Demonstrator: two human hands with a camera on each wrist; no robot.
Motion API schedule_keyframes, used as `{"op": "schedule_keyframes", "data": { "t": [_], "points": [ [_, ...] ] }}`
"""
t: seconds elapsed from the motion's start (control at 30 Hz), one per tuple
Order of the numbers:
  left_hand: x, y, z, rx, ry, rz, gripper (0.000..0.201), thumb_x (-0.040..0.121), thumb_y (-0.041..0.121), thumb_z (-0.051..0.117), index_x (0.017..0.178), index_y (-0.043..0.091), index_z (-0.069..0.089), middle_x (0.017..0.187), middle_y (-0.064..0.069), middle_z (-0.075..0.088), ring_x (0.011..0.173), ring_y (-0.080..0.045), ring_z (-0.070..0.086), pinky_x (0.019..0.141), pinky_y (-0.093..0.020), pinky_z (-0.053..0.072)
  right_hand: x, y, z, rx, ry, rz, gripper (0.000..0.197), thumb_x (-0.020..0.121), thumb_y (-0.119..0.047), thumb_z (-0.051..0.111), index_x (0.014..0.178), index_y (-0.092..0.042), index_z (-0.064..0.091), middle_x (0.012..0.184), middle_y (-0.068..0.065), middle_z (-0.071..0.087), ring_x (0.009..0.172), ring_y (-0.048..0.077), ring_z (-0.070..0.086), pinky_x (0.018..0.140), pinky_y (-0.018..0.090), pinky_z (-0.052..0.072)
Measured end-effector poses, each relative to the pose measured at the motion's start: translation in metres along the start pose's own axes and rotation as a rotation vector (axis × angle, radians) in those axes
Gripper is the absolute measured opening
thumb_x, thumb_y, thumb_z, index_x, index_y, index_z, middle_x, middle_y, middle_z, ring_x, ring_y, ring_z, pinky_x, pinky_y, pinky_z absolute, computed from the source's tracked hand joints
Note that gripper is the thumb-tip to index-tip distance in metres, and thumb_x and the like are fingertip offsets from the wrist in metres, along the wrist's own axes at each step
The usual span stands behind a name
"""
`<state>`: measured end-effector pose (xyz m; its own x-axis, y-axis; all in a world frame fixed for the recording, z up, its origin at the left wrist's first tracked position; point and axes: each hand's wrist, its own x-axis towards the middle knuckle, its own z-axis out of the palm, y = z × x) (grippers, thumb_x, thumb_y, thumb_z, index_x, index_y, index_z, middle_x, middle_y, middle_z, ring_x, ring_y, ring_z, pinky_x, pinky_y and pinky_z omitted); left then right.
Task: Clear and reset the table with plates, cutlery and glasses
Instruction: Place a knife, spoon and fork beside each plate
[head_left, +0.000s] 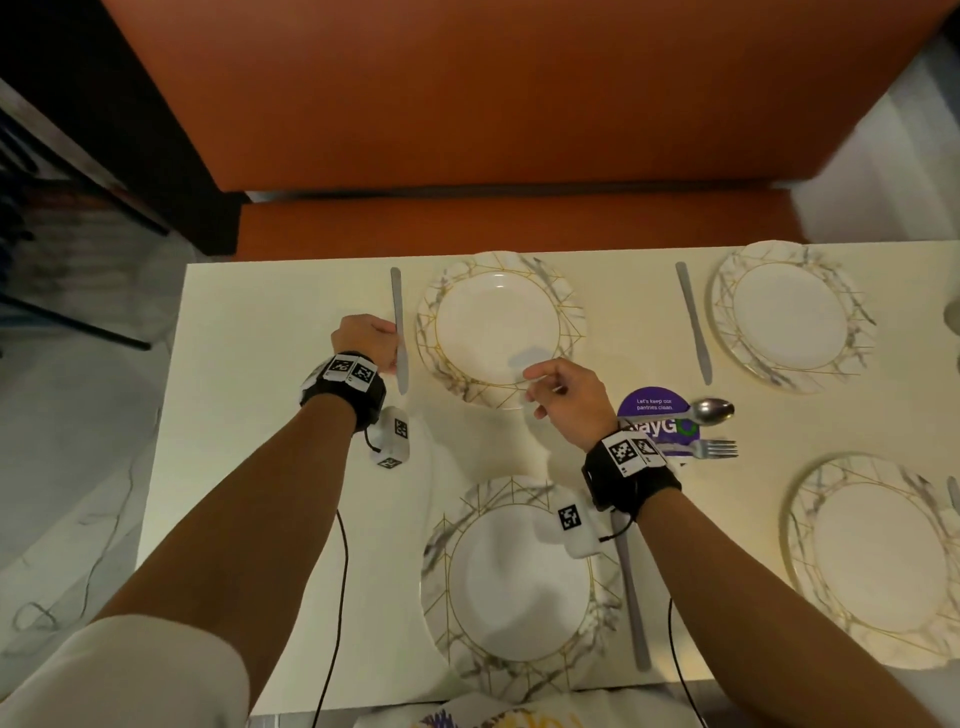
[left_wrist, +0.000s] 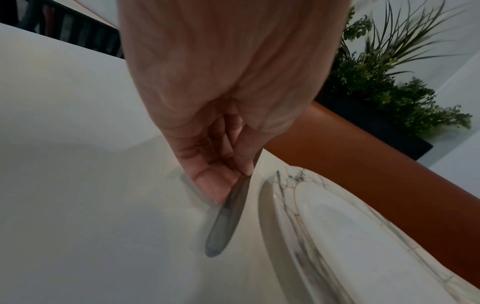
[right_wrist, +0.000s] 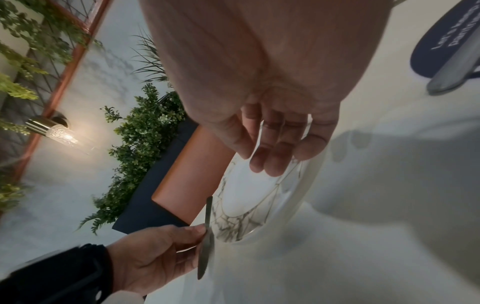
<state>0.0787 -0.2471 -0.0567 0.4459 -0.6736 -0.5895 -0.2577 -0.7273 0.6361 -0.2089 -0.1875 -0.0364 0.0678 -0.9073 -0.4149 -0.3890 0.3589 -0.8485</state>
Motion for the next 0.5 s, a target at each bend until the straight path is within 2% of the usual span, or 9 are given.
{"op": "schedule_keyframes", "data": {
  "t": [0.1,0.2,0.3,0.5],
  "points": [
    [0.014,-0.004,0.003,0.071,0.025,0.008,0.021,0.086,0.0,0.074,0.076,0.019,0.073,0.093,-0.013,0.079,0.083,-0.035,0.078,0.08,-0.049,0.065,0.003,0.003,0.0,-0.008,0.021,-0.001,0.019,0.091,-0.004,0.06,0.101,-0.015,0.072,0.086,0.01,0.074,0.065,0.016,0.066,0.059,0.02,0.051],
    [0.024,-0.004,0.007,0.215,0.051,0.091,0.008,0.085,0.007,0.075,0.083,0.013,0.079,0.093,-0.01,0.08,0.087,-0.034,0.077,0.087,-0.043,0.063,0.003,0.002,0.001,-0.004,0.032,-0.006,0.021,0.092,0.0,0.056,0.101,-0.011,0.072,0.083,0.011,0.073,0.064,0.009,0.065,0.056,0.016,0.049],
    [0.023,0.0,0.01,0.26,0.07,0.119,0.005,0.087,0.011,0.077,0.088,0.009,0.08,0.093,-0.011,0.079,0.086,-0.034,0.076,0.084,-0.041,0.064,0.004,0.0,0.0,-0.019,0.033,0.0,0.022,0.092,0.0,0.055,0.102,-0.01,0.071,0.084,0.011,0.074,0.064,0.01,0.065,0.053,0.013,0.046],
    [0.033,-0.005,0.013,0.274,0.085,0.071,0.005,0.084,0.009,0.078,0.079,0.009,0.079,0.088,-0.013,0.078,0.083,-0.036,0.076,0.078,-0.043,0.065,0.006,-0.002,-0.005,-0.029,0.028,0.005,0.022,0.093,-0.002,0.054,0.103,-0.013,0.071,0.084,0.011,0.074,0.063,0.01,0.065,0.055,0.013,0.046]
  ]
}}
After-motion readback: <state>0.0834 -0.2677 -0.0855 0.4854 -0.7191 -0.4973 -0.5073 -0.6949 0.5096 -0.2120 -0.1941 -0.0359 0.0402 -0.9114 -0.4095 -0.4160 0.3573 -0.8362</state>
